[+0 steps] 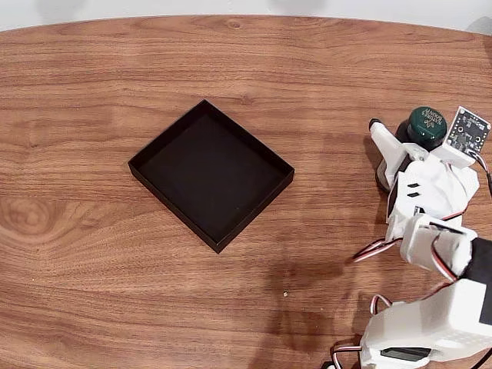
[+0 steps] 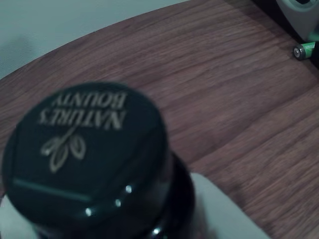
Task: Pick up the pill bottle and place it in the black box.
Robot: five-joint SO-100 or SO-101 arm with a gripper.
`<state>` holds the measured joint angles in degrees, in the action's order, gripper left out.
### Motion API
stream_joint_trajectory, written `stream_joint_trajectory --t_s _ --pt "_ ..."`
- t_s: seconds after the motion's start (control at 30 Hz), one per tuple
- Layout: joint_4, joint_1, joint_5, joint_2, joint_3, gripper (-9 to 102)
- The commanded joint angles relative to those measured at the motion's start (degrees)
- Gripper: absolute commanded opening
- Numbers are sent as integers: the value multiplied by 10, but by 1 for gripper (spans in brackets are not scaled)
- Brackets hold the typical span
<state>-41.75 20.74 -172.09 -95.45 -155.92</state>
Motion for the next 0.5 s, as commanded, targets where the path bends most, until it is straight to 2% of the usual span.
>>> stream_joint_trajectory --t_s 0.0,0.47 --pt "-15 -1 4 -14 21 32" --pt "-24 -12 8 -62 -19 28"
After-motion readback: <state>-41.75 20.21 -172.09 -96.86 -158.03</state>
